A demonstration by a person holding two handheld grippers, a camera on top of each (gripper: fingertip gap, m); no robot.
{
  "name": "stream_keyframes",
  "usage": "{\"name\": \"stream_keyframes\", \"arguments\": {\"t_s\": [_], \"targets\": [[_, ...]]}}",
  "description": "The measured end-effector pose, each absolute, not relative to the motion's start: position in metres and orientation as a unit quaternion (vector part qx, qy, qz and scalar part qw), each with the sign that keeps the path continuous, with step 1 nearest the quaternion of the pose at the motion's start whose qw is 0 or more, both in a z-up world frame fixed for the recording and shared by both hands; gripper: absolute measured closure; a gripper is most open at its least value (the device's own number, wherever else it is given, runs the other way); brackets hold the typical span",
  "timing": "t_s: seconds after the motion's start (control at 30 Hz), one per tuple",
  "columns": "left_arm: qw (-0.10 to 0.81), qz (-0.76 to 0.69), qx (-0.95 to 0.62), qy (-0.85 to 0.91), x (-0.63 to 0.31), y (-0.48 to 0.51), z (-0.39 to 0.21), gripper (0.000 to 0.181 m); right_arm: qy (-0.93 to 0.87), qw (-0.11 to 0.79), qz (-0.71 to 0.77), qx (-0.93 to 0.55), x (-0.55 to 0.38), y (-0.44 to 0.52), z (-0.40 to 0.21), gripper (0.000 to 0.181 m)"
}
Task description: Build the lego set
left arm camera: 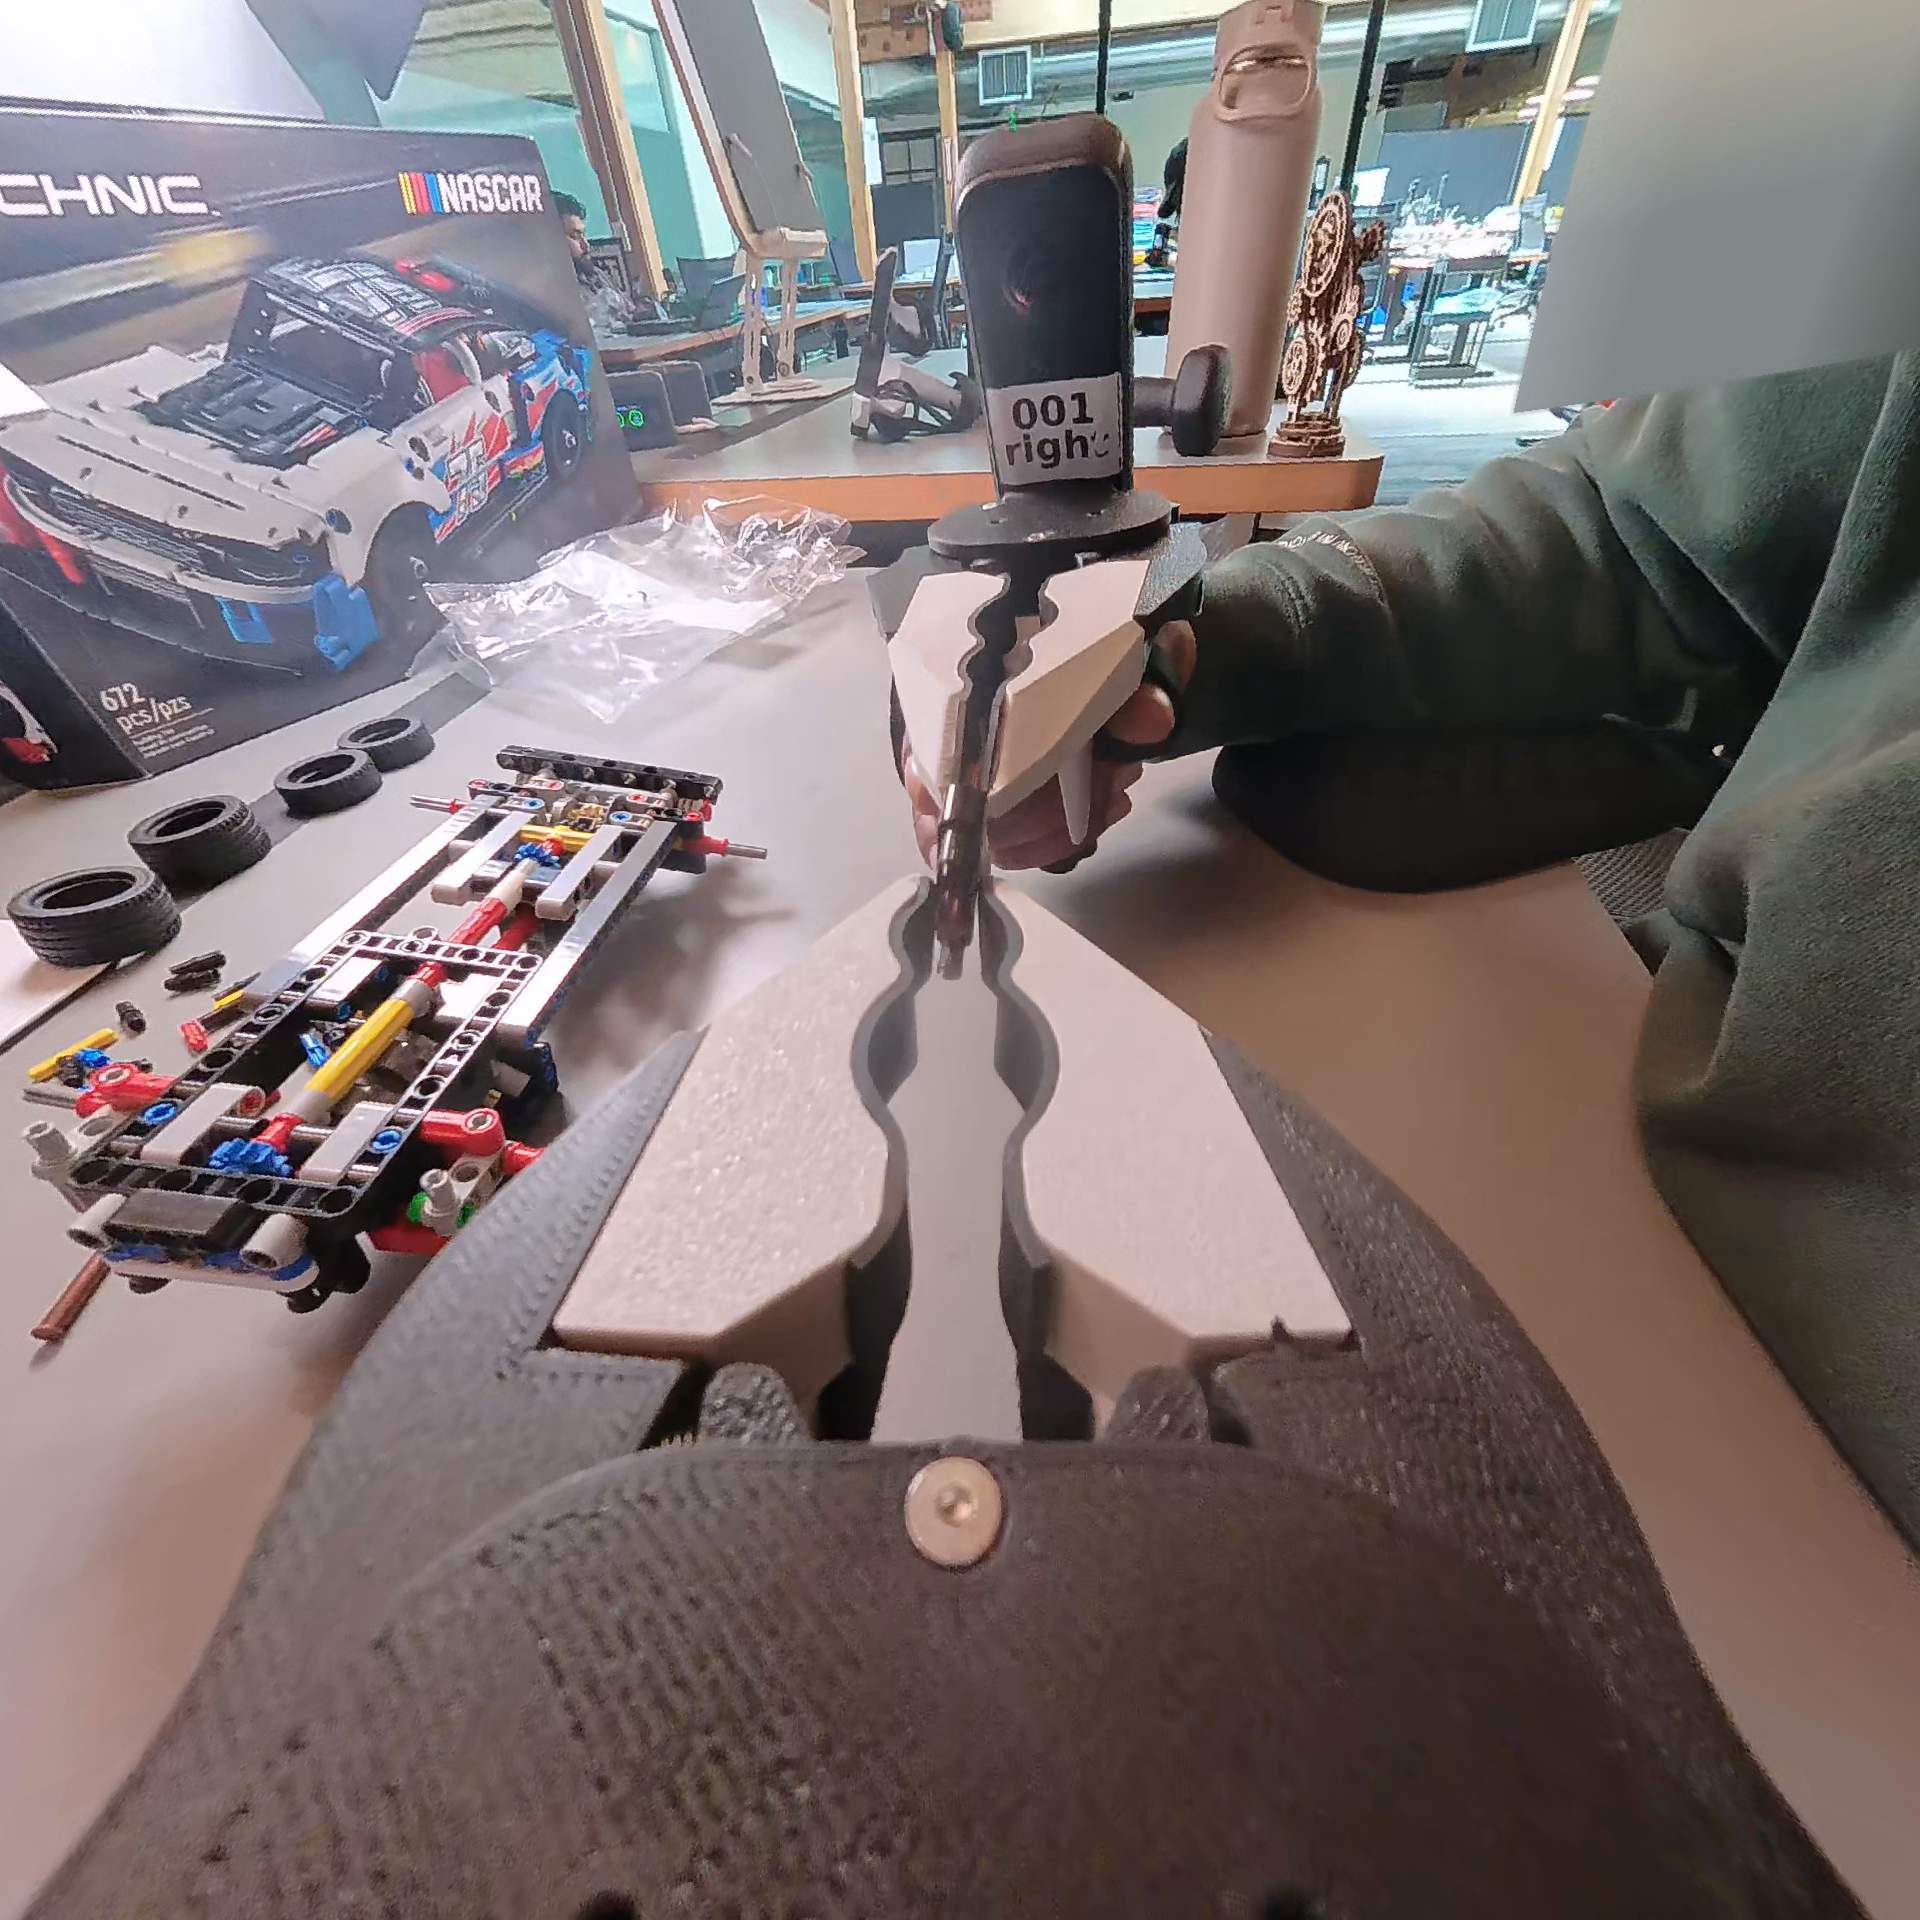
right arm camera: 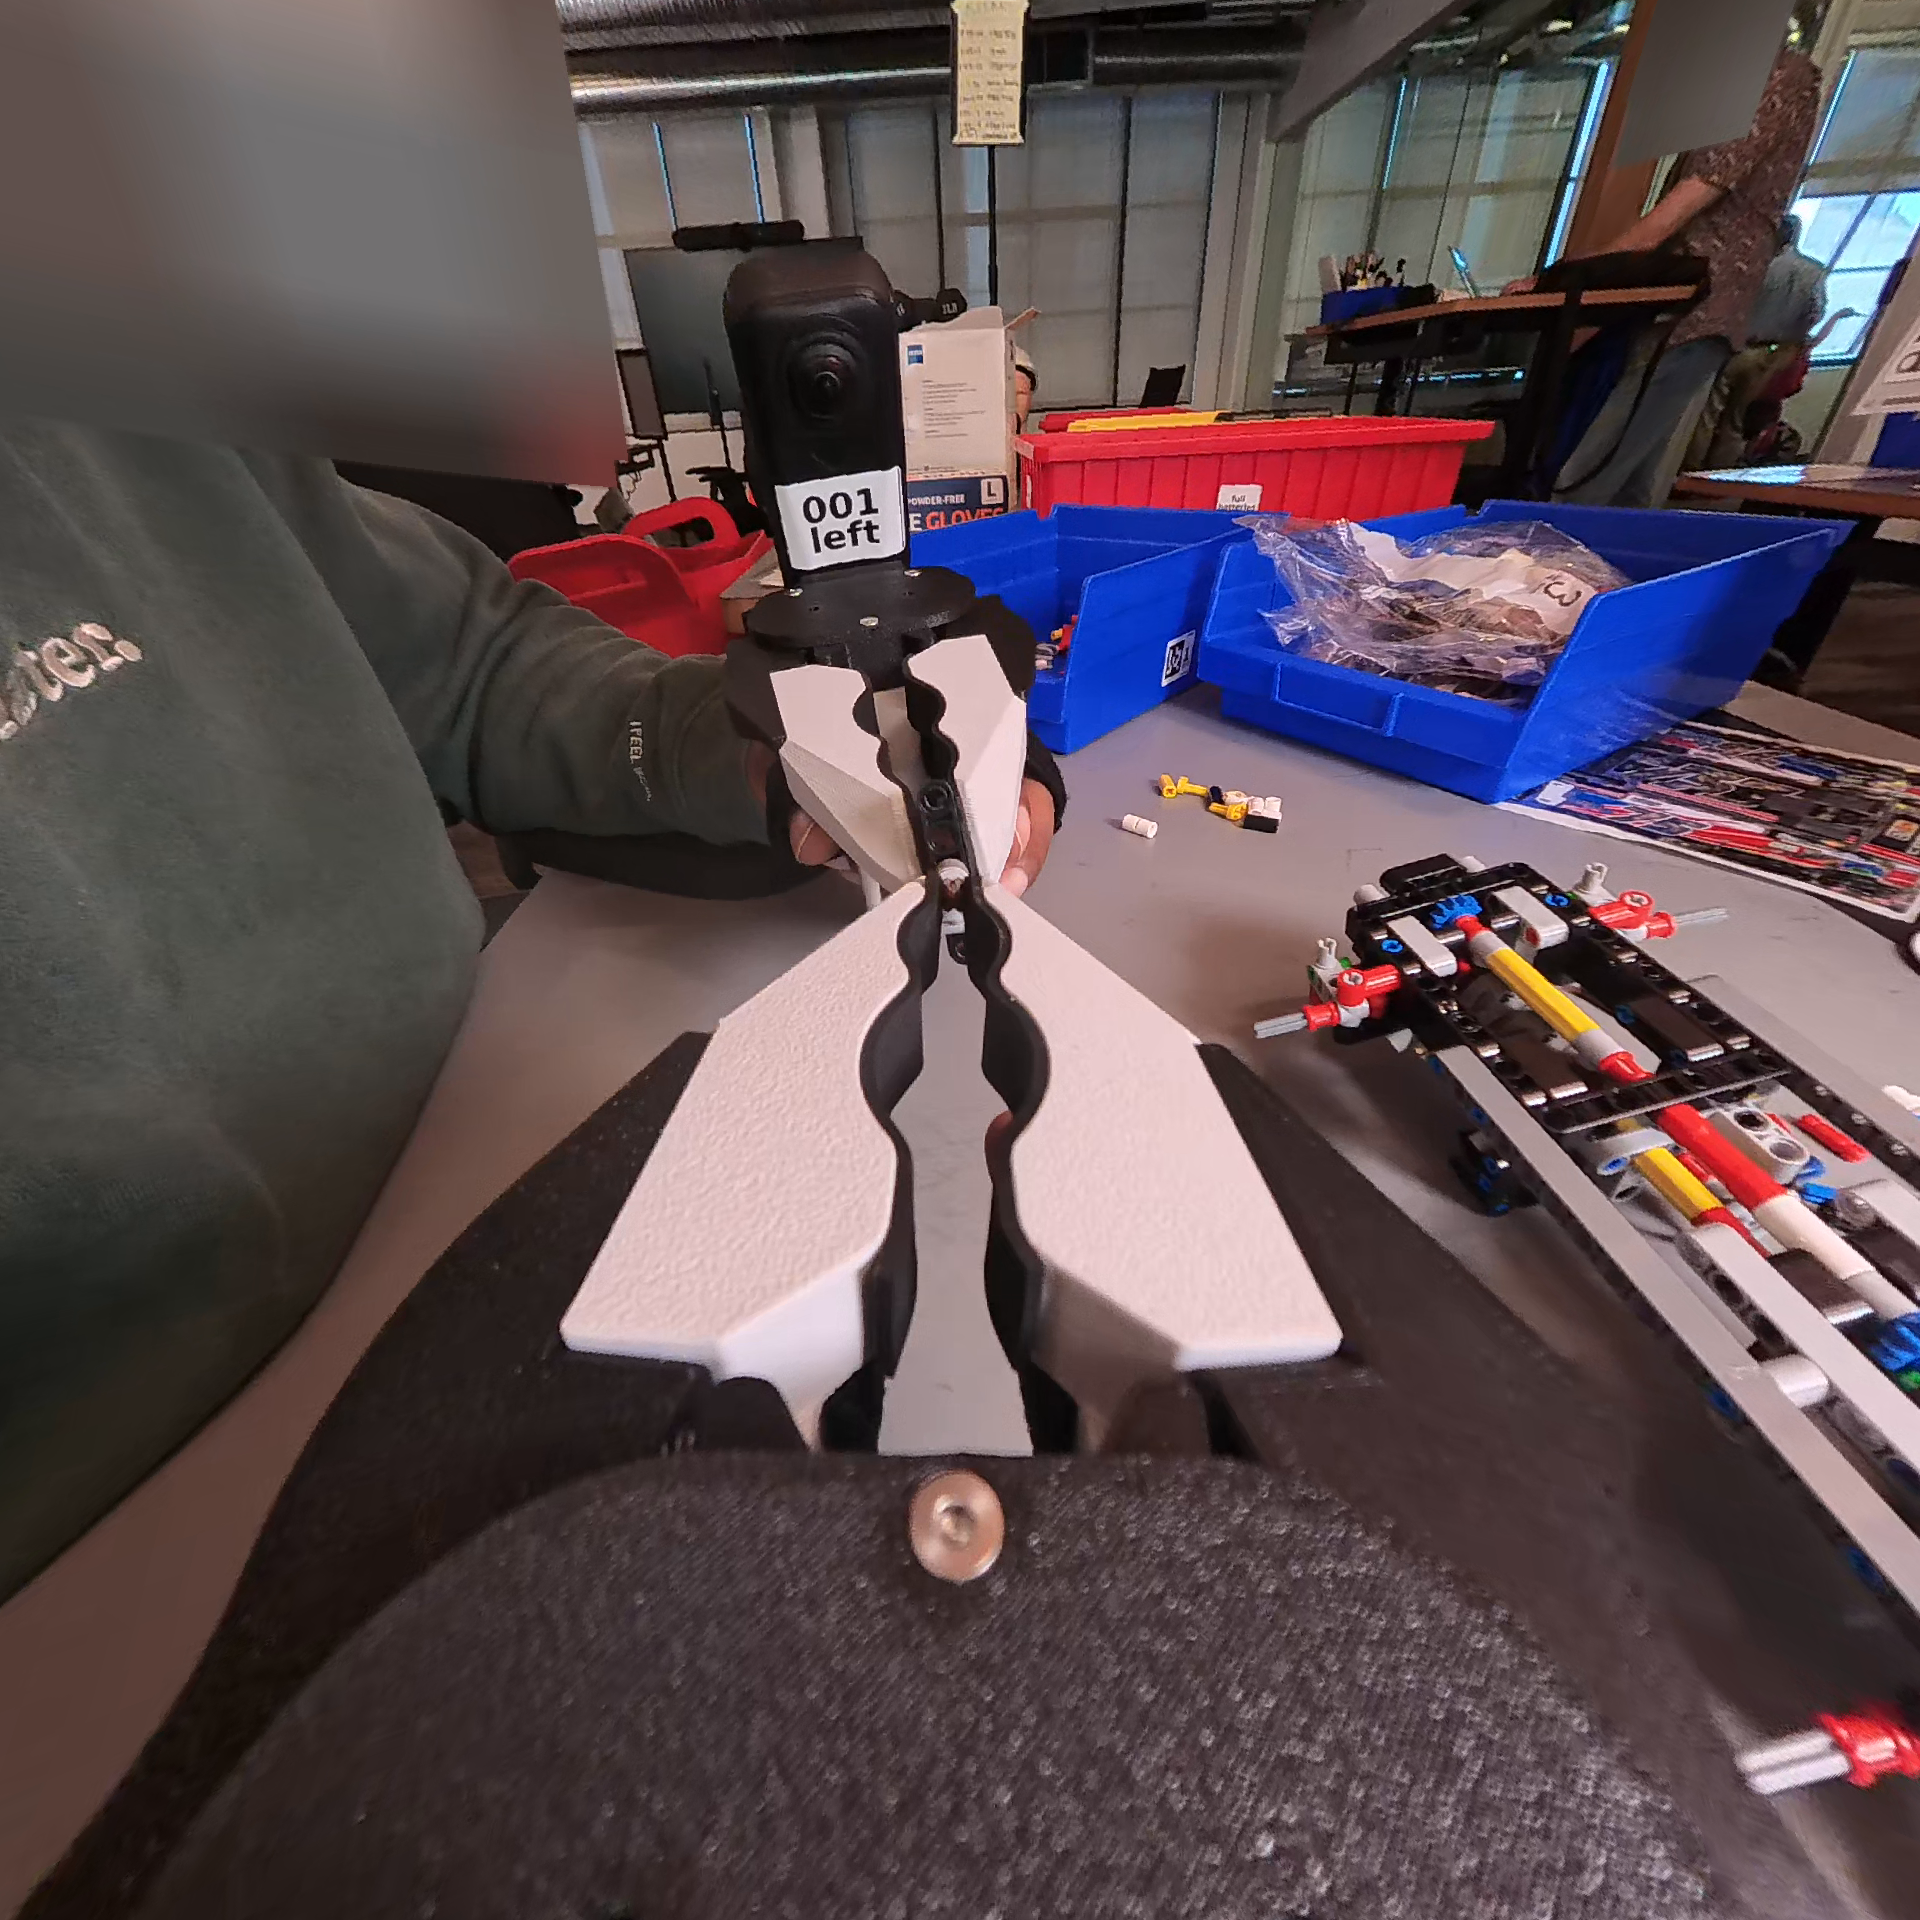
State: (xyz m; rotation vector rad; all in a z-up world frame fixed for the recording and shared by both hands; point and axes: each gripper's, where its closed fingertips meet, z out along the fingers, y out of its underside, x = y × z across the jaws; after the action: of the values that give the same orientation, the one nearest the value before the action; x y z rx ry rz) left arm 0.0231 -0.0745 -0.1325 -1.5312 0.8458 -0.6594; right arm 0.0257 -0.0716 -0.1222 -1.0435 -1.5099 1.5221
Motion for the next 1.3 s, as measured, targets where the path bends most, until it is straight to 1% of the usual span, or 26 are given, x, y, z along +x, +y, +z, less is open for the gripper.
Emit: {"name": "stream_keyframes", "arguments": {"t_s": [0.13, 0.27, 0.37, 0.43, 0.53, 0.63, 0.7, 0.83, 0.9, 0.93, 0.97, 1.03, 1.13, 1.2, 1.3], "targets": [[0.599, -0.280, -0.659, 0.359, 0.019, -0.073, -0.132, 0.175, -0.582, 0.375, 0.596, -0.407, 0.029, -0.067, -0.118, 0.180], [0.588, -0.294, -0.663, 0.358, 0.021, -0.073, -0.136, 0.157, -0.576, 0.379, 0.601, -0.404, 0.032, -0.066, -0.113, 0.180], [0.592, -0.298, -0.657, 0.360, 0.026, -0.073, -0.134, 0.150, -0.579, 0.376, 0.602, -0.402, 0.032, -0.069, -0.113, 0.180], [0.601, -0.301, -0.647, 0.361, 0.030, -0.073, -0.129, 0.152, -0.583, 0.373, 0.599, -0.402, 0.031, -0.071, -0.115, 0.180], [0.603, -0.296, -0.642, 0.369, 0.035, -0.073, -0.127, 0.160, -0.591, 0.368, 0.593, -0.405, 0.028, -0.074, -0.119, 0.180], [0.608, -0.271, -0.644, 0.376, 0.035, -0.072, -0.129, 0.174, -0.591, 0.361, 0.592, -0.412, 0.027, -0.075, -0.121, 0.180], [0.607, -0.265, -0.647, 0.378, 0.033, -0.071, -0.130, 0.174, -0.590, 0.361, 0.592, -0.413, 0.028, -0.074, -0.121, 0.180], [0.591, -0.308, -0.652, 0.361, 0.032, -0.074, -0.131, 0.172, -0.587, 0.366, 0.595, -0.409, 0.029, -0.073, -0.118, 0.180], [0.571, -0.355, -0.655, 0.346, 0.034, -0.077, -0.130, 0.167, -0.590, 0.376, 0.593, -0.399, 0.030, -0.075, -0.115, 0.180], [0.557, -0.375, -0.659, 0.339, 0.034, -0.077, -0.132, 0.161, -0.590, 0.385, 0.591, -0.394, 0.030, -0.076, -0.112, 0.180], [0.546, -0.389, -0.664, 0.331, 0.034, -0.077, -0.134, 0.155, -0.590, 0.394, 0.587, -0.390, 0.030, -0.076, -0.110, 0.181], [0.540, -0.391, -0.673, 0.321, 0.031, -0.073, -0.137, 0.152, -0.590, 0.418, 0.573, -0.386, 0.030, -0.072, -0.104, 0.180], [0.557, -0.345, -0.685, 0.318, 0.021, -0.064, -0.140, 0.155, -0.582, 0.449, 0.555, -0.388, 0.029, -0.066, -0.095, 0.180], [0.577, -0.304, -0.687, 0.319, 0.016, -0.058, -0.139, 0.158, -0.579, 0.453, 0.553, -0.392, 0.028, -0.065, -0.093, 0.180], [0.587, -0.314, -0.674, 0.321, 0.018, -0.060, -0.131, 0.164, -0.588, 0.455, 0.550, -0.379, 0.027, -0.072, -0.095, 0.180]]}}
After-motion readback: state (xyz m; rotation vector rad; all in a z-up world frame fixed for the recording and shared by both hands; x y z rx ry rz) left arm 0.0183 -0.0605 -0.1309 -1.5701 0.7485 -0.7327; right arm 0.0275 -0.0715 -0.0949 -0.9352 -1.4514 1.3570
